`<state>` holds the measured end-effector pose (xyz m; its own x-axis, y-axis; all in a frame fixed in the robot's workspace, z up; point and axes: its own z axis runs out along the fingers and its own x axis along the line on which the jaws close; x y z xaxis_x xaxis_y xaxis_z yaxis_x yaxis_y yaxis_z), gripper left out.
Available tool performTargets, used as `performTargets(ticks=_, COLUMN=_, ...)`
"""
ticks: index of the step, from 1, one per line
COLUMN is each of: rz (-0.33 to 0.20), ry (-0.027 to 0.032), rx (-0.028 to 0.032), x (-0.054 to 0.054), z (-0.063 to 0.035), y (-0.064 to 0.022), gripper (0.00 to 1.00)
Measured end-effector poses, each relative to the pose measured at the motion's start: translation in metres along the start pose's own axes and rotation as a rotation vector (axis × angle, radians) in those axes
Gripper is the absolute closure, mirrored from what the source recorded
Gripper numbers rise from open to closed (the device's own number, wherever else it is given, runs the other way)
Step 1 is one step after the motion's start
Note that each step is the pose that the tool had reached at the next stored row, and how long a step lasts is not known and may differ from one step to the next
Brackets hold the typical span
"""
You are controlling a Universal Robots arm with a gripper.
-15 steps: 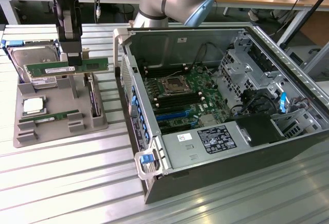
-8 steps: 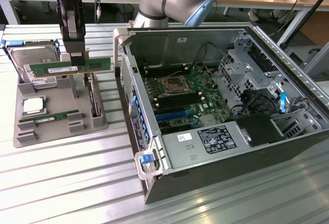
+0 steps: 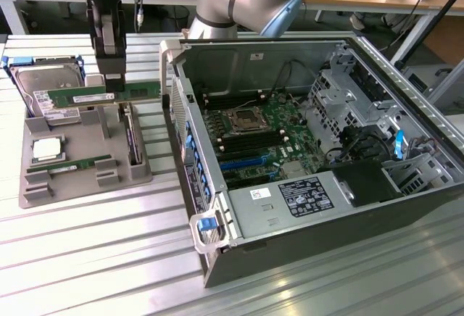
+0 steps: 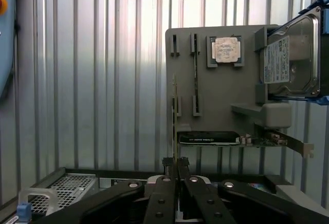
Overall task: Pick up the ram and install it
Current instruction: 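Pick up the ram and move it above insertion slot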
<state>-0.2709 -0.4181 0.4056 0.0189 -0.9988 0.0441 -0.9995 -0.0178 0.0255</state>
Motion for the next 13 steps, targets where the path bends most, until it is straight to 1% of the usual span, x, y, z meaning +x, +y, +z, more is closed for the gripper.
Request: performTargets(ticks=13, rz=0.000, ry=0.0001, rx=0.0000, x=0.0002, z=-0.0002, y=-0.0096, gripper=0.88)
